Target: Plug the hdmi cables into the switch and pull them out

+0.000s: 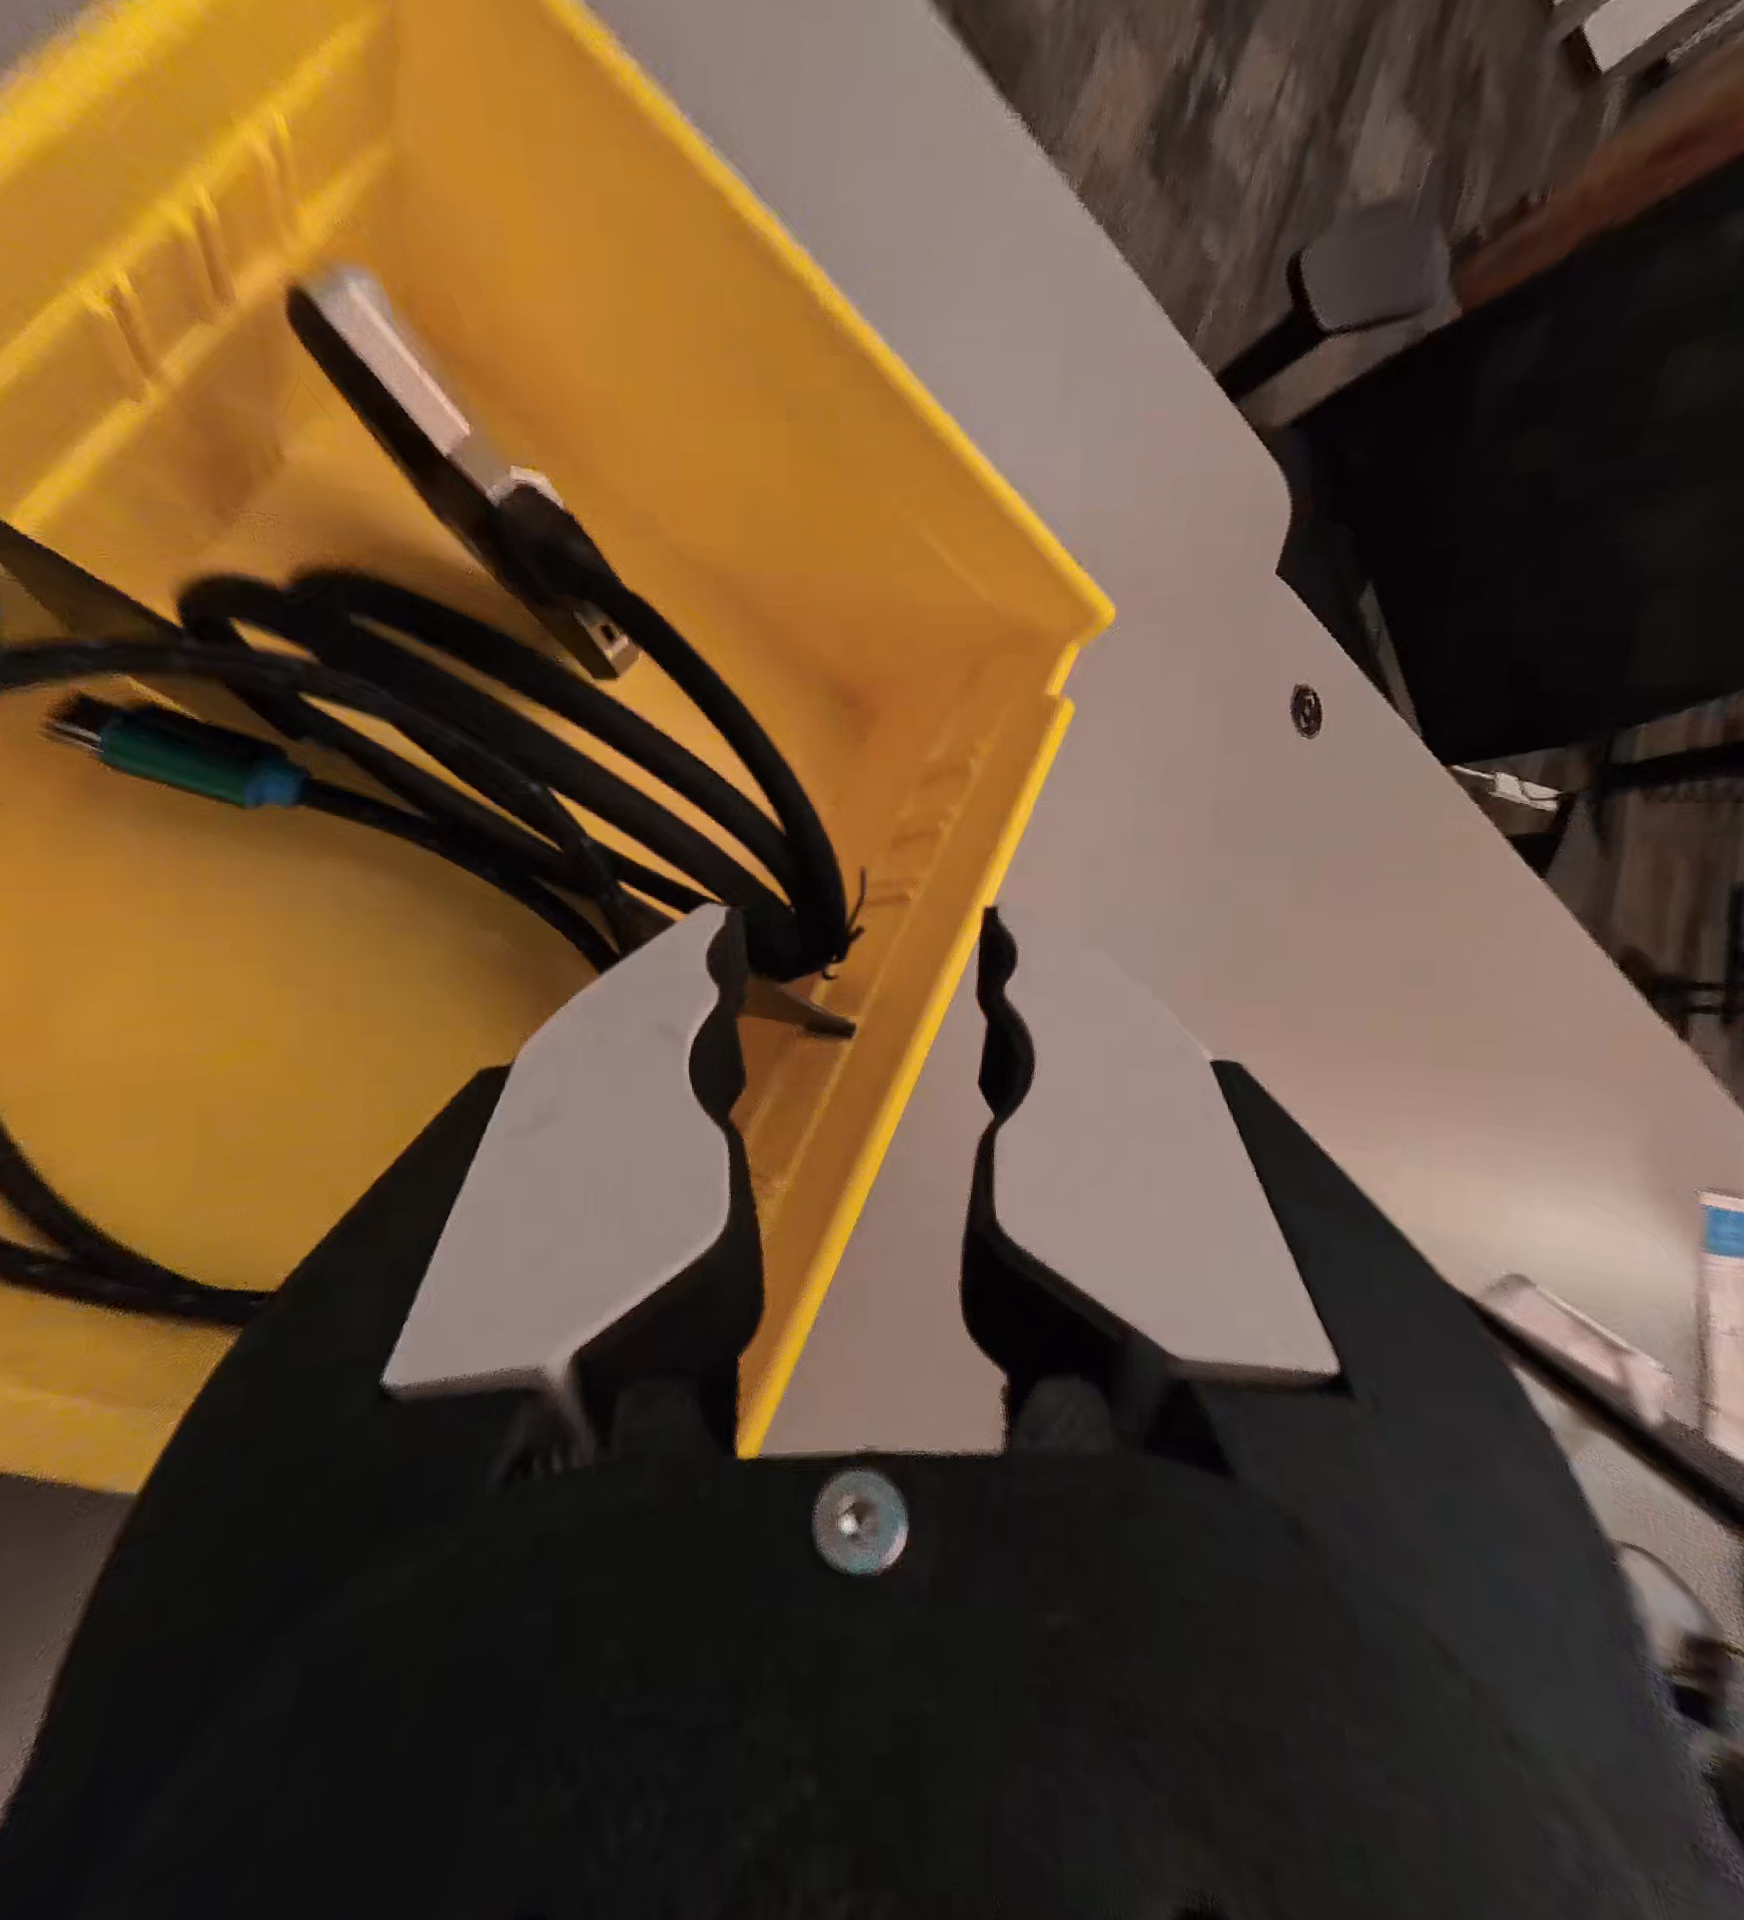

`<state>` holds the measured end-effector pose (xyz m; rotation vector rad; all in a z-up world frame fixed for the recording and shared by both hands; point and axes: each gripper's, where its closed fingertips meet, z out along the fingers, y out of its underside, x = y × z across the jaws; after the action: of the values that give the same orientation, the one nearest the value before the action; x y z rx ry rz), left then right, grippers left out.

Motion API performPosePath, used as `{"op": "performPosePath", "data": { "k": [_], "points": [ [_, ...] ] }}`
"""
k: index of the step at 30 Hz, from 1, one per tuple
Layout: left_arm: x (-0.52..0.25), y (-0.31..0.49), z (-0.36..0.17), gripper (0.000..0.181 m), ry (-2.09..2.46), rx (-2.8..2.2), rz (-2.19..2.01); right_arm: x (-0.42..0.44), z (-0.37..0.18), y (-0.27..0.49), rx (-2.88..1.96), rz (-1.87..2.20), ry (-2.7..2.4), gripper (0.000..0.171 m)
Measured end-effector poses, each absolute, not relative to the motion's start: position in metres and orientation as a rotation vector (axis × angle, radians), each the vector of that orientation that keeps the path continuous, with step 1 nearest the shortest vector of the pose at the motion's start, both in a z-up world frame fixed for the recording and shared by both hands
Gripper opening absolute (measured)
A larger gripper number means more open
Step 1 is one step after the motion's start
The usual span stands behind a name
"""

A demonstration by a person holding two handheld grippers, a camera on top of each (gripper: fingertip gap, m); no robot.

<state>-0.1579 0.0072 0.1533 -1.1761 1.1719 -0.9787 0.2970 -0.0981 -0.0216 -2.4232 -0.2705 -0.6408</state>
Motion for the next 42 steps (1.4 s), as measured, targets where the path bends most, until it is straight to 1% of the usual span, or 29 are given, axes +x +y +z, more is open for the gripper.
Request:
{"op": "performPosePath", "data": {
  "k": [2,4,6,10,14,17,19,23,28,30,33,36,39,41,42],
  "points": [
    [-0.174,0.013,0.162,0.019,1.122,-1.173,-0.941,0.29,-0.012,-0.099,-2.374,-0.554,-0.208,0.034],
    [-0.188,0.013,0.17,0.019,1.09,-1.168,-0.946,0.289,-0.02,-0.11,-2.448,-0.52,-0.171,0.034],
    [-0.205,0.016,0.174,0.019,1.072,-1.189,-0.901,0.294,-0.025,-0.123,-2.521,-0.581,-0.162,0.034],
    [-0.263,0.059,0.173,0.022,0.893,-1.326,-0.538,0.281,-0.003,-0.114,-2.422,-0.597,-0.184,0.035],
    [-0.349,0.107,0.147,0.026,0.7,-1.573,-0.105,0.266,0.019,-0.098,-2.337,-0.649,-0.226,0.036],
    [-0.386,0.13,0.122,0.028,0.619,-1.709,-0.053,0.252,0.027,-0.083,-2.287,-0.673,-0.283,0.037],
    [-0.388,0.145,0.109,0.027,0.585,-1.743,-0.174,0.245,0.03,-0.073,-2.266,-0.68,-0.302,0.037],
    [-0.358,0.183,0.075,0.029,0.578,-1.767,-0.515,0.232,0.024,-0.061,-2.276,-0.696,-0.358,0.037],
    [-0.327,0.237,0.001,0.03,0.567,-1.97,-0.591,0.22,0.01,-0.052,-2.321,-0.694,-0.426,0.037],
    [-0.318,0.248,-0.021,0.031,0.609,-2.04,-0.551,0.215,0.007,-0.049,-2.33,-0.684,-0.447,0.037],
    [-0.316,0.262,-0.047,0.033,0.695,-2.148,-0.376,0.211,0.003,-0.047,-2.336,-0.667,-0.466,0.037],
    [-0.316,0.272,-0.066,0.028,0.795,-2.215,-0.179,0.211,0.001,-0.048,-2.348,-0.663,-0.476,0.037],
    [-0.306,0.271,-0.089,0.023,0.876,-2.31,-0.143,0.213,0.0,-0.048,-2.355,-0.664,-0.479,0.037],
    [-0.304,0.273,-0.096,0.011,0.909,-2.336,-0.097,0.213,-0.001,-0.047,-2.36,-0.661,-0.483,0.037],
    [-0.303,0.272,-0.096,0.011,0.921,-2.335,-0.1,0.214,-0.002,-0.047,-2.364,-0.664,-0.486,0.037]
  ]
}}
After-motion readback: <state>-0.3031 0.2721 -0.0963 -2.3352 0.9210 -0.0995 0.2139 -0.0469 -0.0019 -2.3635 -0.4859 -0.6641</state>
